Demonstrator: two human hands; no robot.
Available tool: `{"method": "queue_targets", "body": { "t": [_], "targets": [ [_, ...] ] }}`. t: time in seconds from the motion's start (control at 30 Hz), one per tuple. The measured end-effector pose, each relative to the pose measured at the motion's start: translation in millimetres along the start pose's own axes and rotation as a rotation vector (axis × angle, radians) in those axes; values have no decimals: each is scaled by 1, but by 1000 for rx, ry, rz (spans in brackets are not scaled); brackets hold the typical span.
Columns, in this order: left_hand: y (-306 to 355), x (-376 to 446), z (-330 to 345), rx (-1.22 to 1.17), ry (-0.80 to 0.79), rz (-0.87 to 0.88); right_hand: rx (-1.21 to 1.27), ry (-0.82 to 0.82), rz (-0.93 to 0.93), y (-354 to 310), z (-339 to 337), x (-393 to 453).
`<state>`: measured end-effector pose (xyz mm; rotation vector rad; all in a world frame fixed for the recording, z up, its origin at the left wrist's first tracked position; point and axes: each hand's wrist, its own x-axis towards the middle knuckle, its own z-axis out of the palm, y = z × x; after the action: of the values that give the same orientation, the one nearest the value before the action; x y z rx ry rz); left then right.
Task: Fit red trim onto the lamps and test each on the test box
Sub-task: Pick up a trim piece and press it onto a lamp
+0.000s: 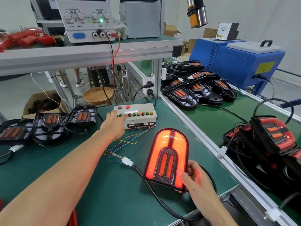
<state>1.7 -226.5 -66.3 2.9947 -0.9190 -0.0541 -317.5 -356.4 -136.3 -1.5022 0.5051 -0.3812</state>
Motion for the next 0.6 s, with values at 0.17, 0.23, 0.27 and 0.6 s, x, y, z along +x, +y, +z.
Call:
{"method": "queue_targets", "body": {
  "t": [0.17,0.23,0.27,0.6],
  "targets": [
    [-1,1,0,4,-4,-2,2,-17,15,2,-1,1],
    [1,0,-1,12,-8,1,4,-17,15,2,-1,1],
    [3,-1,-2,16,-8,3,14,-9,7,3,-2,0],
    [42,-7,10,-38,91,207,62,7,-21,2,1,1]
  ]
}}
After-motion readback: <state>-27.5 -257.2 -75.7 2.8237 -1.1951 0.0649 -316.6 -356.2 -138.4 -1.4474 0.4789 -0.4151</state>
